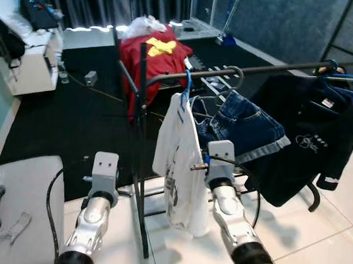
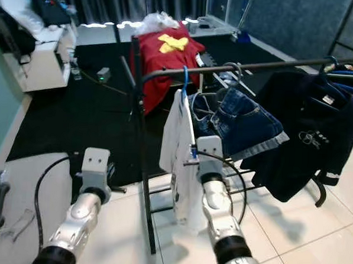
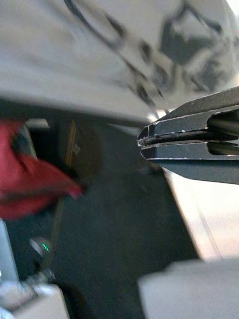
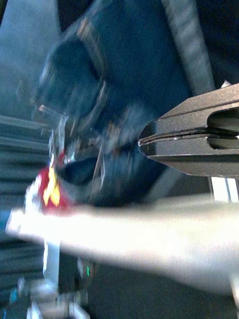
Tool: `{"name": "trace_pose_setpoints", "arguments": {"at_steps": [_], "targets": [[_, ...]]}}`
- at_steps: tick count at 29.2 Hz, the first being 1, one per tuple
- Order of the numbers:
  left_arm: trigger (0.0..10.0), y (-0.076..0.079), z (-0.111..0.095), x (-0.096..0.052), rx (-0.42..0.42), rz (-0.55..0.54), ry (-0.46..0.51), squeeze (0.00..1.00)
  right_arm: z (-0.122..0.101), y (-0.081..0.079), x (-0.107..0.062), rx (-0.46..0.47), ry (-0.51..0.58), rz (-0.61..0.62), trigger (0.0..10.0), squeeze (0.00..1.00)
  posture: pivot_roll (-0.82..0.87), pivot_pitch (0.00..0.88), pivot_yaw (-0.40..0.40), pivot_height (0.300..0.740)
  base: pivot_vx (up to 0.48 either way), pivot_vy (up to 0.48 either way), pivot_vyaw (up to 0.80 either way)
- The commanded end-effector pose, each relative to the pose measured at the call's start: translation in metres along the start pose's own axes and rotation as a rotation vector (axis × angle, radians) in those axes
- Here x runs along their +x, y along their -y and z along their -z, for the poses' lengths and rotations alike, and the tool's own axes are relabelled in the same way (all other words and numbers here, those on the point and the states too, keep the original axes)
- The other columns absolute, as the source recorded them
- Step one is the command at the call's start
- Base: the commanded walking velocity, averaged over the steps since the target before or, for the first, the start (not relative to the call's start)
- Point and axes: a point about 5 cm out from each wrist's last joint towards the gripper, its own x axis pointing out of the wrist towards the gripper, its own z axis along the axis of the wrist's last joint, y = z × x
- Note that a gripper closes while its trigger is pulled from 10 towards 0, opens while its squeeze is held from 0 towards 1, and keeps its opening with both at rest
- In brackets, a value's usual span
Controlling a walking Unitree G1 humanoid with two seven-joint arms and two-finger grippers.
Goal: Hang hanger
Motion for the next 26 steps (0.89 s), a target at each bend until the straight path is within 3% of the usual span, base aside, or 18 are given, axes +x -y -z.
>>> {"name": "trace_pose_setpoints", "arguments": {"at_steps": [1,6,8,11,22,26], "targets": [[10.0,-0.008,0.005,-0.002,0.002,-0.027,-0.018,0.00,-0.003,-0.008,0.001,0.020,0.006,-0.012,10.0,0.00,-0.10,0.000,0.016,0.740,0.000,0.000,0.00],[10.0,-0.012,0.008,-0.002,0.018,-0.048,-0.033,0.00,0.005,-0.013,-0.002,0.035,-0.040,-0.055,10.0,0.00,-0.09,0.000,0.009,0.740,0.000,0.000,0.00],[10.0,-0.021,0.019,-0.004,0.017,-0.119,-0.094,0.00,0.023,-0.025,-0.010,0.049,-0.153,-0.144,10.0,0.00,-0.09,0.000,0.007,0.740,0.000,0.000,0.00],[10.0,-0.029,0.028,-0.007,0.017,-0.162,-0.144,0.00,0.032,-0.033,-0.017,0.039,-0.198,-0.201,10.0,0.00,-0.08,0.000,0.005,0.740,0.000,0.000,0.00],[10.0,-0.023,0.027,-0.011,0.029,-0.118,-0.125,0.00,0.024,-0.035,-0.016,0.028,-0.140,-0.177,10.0,0.00,-0.08,0.000,0.015,0.740,0.000,0.000,0.00],[10.0,-0.017,0.020,-0.009,0.060,-0.096,-0.081,0.00,0.019,-0.036,-0.012,-0.013,-0.110,-0.204,10.0,0.00,-0.08,0.000,0.012,0.740,0.000,-0.480,0.57]]}}
